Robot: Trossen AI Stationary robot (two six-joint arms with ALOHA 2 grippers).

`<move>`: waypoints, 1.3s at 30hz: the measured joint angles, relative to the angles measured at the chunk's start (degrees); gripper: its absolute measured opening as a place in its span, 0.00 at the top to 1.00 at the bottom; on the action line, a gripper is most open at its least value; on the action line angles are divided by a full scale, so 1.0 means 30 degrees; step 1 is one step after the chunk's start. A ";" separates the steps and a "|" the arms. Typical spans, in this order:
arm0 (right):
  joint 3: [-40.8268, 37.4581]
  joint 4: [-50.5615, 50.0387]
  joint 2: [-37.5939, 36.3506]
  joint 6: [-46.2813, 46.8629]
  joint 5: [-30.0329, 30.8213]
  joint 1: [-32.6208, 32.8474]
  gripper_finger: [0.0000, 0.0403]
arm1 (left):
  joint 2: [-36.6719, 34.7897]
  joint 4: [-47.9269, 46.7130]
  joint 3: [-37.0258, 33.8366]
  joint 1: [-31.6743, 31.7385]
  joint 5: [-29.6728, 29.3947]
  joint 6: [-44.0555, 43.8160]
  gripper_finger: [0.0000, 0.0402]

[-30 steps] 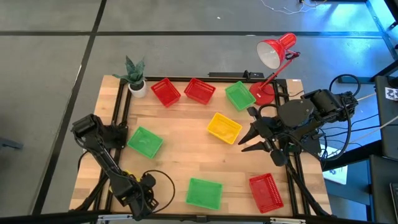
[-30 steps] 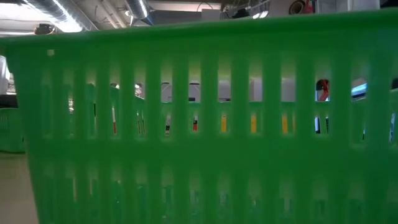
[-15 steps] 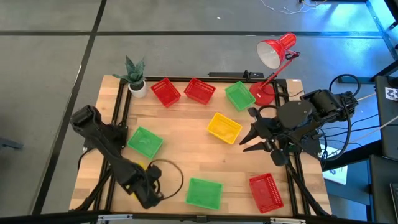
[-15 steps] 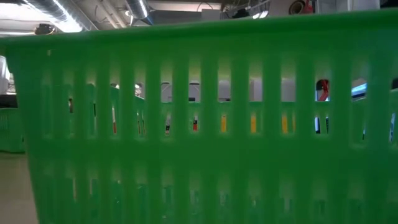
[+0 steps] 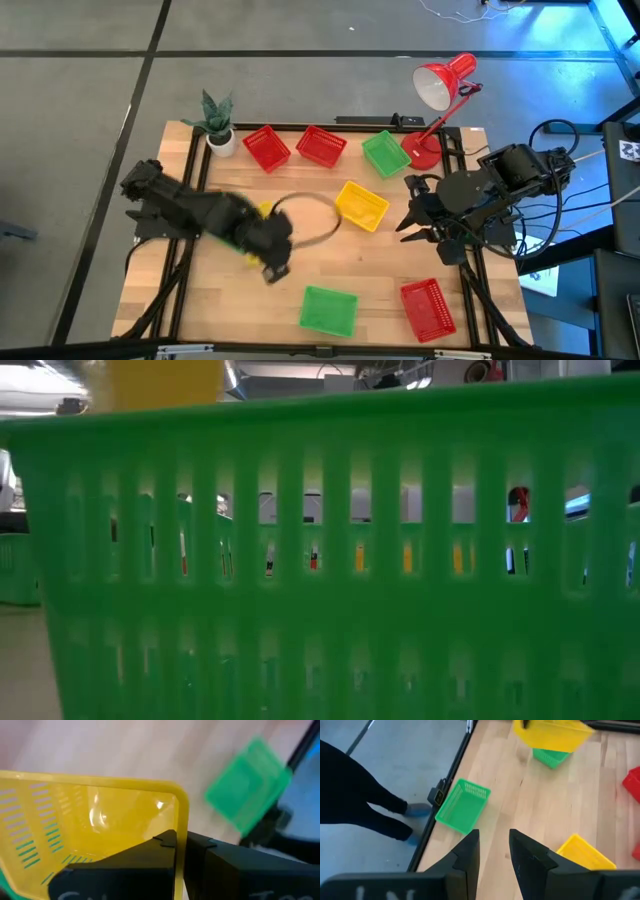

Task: Stack baskets by color
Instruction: Stack the yellow bin on the yellow bin

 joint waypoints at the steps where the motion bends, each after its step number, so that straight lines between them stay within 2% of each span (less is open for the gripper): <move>1: 0.0000 -0.0159 0.0000 -0.0010 0.0000 0.0000 0.74 | 0.0000 0.0395 0.0185 0.0655 -0.0217 0.0594 1.00; 9: -0.0007 -0.0506 -0.1055 0.0014 0.0273 0.0007 0.74 | 0.0242 0.6450 0.0530 0.5183 -0.0445 0.5235 1.00; 17: 0.0000 -0.0059 -0.2993 0.0616 0.4307 0.0007 0.74 | 0.1855 1.0898 0.0514 0.7631 -0.0093 0.7743 1.00; 21: 0.0000 0.0122 -0.3295 0.1502 0.5618 0.0000 0.74 | 0.3094 1.2748 0.0501 0.8165 0.0441 0.8615 1.00; 30: 0.0015 0.0369 -0.2897 0.2015 0.6484 0.0000 0.74 | 0.5968 1.6821 0.0509 0.8456 0.4192 0.9246 1.00; 39: 0.0015 0.0616 -0.2375 0.2048 0.6495 0.0000 0.74 | 0.7082 1.5390 0.0487 0.8395 0.4219 0.9019 1.00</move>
